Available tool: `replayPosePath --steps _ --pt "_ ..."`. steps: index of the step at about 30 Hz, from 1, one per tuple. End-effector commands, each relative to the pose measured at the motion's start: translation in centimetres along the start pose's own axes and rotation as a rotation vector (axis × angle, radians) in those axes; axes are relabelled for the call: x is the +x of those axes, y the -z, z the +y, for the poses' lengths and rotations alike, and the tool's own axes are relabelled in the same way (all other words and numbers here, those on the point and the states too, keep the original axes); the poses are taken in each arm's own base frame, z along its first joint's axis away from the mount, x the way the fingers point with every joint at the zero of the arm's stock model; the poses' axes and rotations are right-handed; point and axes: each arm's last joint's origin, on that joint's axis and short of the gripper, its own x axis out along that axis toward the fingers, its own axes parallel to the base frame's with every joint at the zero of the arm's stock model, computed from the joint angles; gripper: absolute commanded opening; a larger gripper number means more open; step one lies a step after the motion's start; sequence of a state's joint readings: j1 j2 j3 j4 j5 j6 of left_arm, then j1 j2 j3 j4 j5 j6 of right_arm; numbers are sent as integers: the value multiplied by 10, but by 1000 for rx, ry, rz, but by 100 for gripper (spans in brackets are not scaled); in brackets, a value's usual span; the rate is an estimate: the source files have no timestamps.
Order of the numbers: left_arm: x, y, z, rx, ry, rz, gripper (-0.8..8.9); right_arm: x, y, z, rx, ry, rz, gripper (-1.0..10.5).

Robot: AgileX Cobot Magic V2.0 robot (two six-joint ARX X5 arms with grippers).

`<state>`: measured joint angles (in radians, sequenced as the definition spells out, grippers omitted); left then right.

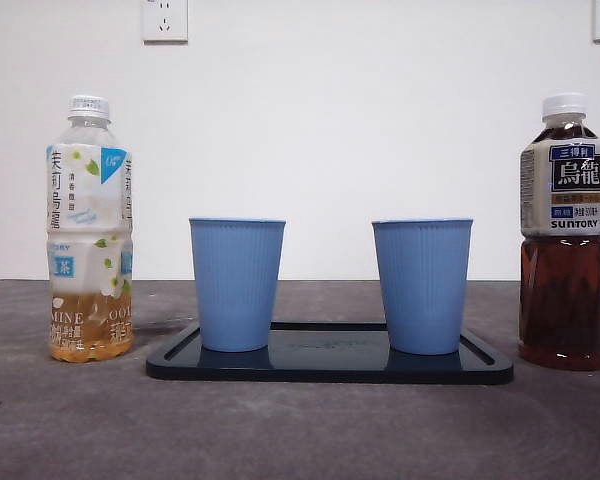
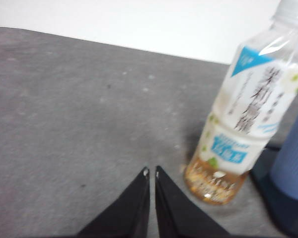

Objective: Pour the drink into the cup

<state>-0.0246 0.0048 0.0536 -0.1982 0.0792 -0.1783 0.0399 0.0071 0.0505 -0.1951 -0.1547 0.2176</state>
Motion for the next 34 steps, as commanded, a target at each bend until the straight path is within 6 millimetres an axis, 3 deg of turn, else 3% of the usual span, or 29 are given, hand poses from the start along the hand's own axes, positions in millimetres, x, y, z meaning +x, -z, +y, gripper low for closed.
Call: replayPosePath --steps 1,7,13,19,26,34 --pt "-4 -13 -4 -74 30 -43 16 -7 -18 6 64 -29 -53 11" --pt "-17 -42 -13 -140 86 -121 16 -23 -52 18 100 -77 -116 11" --pt "-38 -90 -24 -151 117 -164 16 -43 -97 33 107 -150 -80 11" --pt "-54 -147 -38 -113 213 -92 16 -58 -142 50 99 -287 -9 11" --pt "-50 -200 -54 -49 352 28 16 -63 -185 64 7 -390 127 11" --pt "-38 -223 -71 -33 559 151 16 -60 -205 79 -112 -551 222 11"
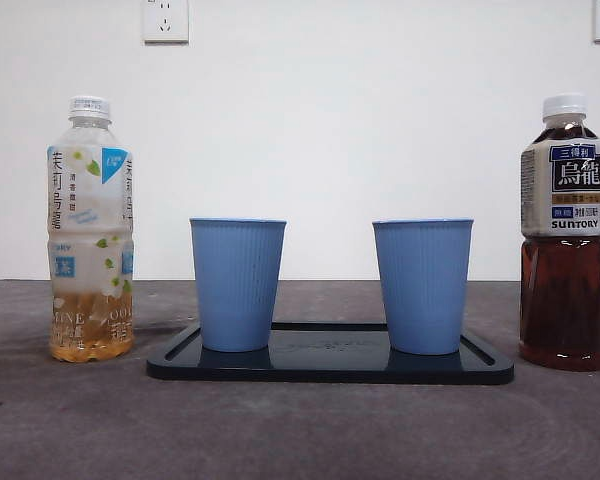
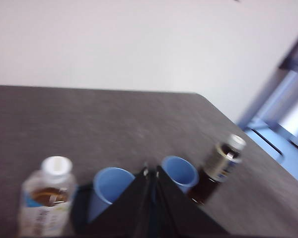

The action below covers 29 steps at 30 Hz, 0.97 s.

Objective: Pour the drink into the cup

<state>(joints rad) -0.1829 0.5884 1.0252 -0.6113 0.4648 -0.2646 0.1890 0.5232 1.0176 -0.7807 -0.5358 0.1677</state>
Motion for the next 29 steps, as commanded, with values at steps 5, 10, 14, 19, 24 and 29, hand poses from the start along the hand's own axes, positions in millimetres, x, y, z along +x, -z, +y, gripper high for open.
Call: replayPosePath --steps 5,10,14,19,24,29 --pt "7 -1 -6 82 89 69 16 1 -6 9 -136 -111 26 11" --pt "6 4 -8 68 103 117 20 1 -6 10 -126 -112 32 12" --pt "6 4 -7 66 102 120 35 1 -5 9 -126 -111 33 12" --pt "6 4 -7 65 102 120 227 1 -5 9 -124 -111 33 234" --pt "6 4 -7 66 102 120 523 1 -5 9 -113 -111 34 515" --pt "6 4 -8 67 102 118 539 1 -5 9 -91 -111 35 542"
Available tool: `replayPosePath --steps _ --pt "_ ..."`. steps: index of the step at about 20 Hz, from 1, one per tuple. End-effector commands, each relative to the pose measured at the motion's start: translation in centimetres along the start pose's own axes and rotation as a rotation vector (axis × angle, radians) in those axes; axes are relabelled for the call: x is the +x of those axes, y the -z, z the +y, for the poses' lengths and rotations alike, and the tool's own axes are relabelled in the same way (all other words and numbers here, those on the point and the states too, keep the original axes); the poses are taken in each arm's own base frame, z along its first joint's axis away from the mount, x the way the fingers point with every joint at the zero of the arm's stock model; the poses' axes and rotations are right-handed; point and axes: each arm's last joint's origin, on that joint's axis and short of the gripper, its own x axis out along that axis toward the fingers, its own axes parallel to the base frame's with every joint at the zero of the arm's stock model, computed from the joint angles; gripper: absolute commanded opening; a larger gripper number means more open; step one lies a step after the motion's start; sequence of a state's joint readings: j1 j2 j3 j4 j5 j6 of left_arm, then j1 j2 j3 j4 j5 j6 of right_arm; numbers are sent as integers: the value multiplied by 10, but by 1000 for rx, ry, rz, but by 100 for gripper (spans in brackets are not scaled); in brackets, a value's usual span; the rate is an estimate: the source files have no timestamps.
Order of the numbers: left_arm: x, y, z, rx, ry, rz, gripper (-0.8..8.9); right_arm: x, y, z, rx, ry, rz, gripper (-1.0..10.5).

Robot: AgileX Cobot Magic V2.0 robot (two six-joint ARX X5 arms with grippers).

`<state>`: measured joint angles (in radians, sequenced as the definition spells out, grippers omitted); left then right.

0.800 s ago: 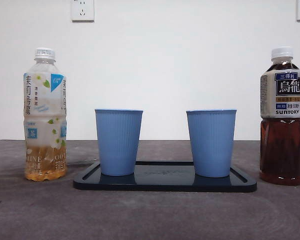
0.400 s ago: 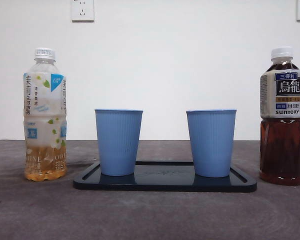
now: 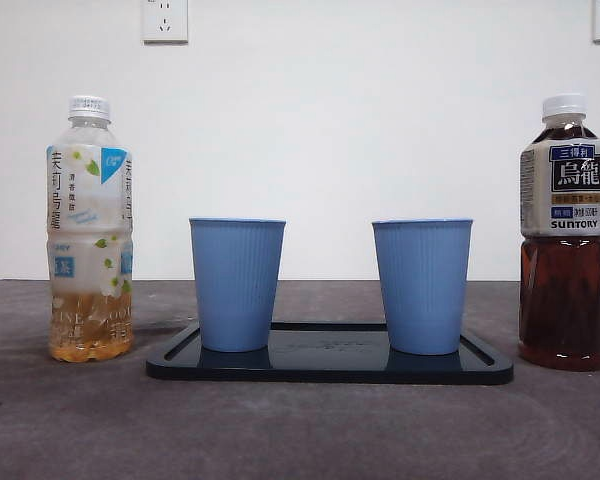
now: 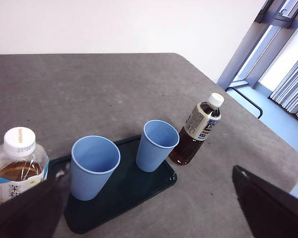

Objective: Pour the drink into the cup

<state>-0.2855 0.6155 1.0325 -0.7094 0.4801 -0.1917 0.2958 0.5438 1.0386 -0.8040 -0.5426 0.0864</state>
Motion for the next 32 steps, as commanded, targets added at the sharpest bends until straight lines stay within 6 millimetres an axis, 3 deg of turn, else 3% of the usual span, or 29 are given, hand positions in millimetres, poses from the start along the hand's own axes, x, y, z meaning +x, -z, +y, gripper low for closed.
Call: replayPosePath --steps 1,5,13,21,32 --pt "-2 -5 -3 28 14 -20 539 -2 -4 2 7 -6 -15 542" --pt "-2 -5 -3 28 15 -19 530 -2 -4 1 37 21 -17 542" --pt "-2 -4 -3 30 12 -9 530 6 7 -12 92 244 6 540" --pt "3 -2 1 57 -16 32 530 43 48 -40 133 349 71 540" --pt "6 3 4 30 -28 95 528 89 116 -80 172 516 -55 540"
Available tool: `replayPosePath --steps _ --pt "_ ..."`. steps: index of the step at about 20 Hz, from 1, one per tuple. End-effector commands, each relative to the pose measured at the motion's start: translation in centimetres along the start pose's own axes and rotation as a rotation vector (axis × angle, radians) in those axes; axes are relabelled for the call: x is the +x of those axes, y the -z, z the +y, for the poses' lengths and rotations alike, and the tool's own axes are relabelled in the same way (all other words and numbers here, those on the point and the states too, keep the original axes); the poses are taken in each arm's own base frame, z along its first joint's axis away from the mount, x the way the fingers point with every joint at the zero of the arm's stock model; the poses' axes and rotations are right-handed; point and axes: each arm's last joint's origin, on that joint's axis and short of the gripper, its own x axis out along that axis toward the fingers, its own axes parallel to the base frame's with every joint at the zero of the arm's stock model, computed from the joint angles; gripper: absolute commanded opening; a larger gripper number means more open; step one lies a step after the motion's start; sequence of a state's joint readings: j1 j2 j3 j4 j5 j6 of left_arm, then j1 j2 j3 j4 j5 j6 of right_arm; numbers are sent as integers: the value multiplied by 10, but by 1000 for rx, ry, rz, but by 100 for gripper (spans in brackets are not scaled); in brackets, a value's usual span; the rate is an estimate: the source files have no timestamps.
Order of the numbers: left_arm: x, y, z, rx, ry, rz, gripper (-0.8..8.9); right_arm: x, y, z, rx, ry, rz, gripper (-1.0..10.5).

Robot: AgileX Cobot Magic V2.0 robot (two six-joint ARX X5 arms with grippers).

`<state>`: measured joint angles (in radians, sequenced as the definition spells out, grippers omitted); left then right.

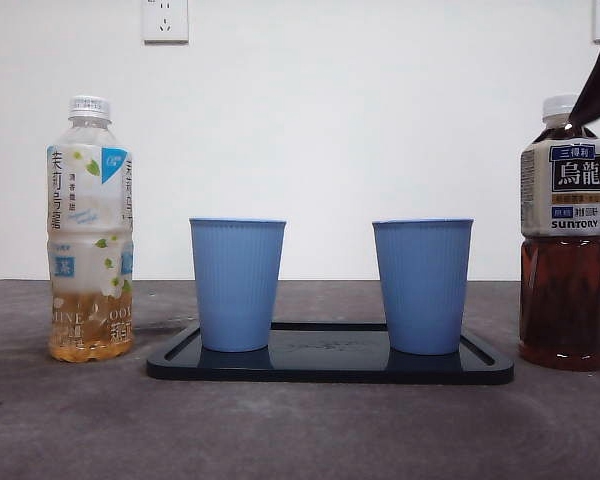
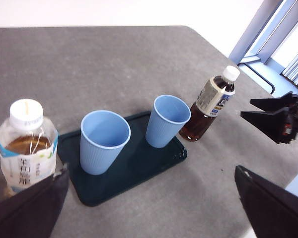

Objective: Pour the drink into the cup

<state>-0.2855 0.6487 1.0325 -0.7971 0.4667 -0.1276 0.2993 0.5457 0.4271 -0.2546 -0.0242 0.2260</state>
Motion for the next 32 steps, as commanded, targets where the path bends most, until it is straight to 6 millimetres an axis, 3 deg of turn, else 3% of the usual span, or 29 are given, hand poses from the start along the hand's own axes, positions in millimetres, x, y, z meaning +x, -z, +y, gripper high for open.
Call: replayPosePath --steps 1,6,24,32 --pt "-2 -4 -2 19 0 -6 528 10 8 -2 27 -6 -33 540" --pt "-2 -2 -2 13 -1 6 528 34 27 -7 16 0 -12 540" --pt "-2 -2 -2 14 -1 6 528 100 36 -23 -36 123 -95 523" --pt "-2 -2 -2 14 -1 5 527 110 40 -30 -34 77 -90 220"
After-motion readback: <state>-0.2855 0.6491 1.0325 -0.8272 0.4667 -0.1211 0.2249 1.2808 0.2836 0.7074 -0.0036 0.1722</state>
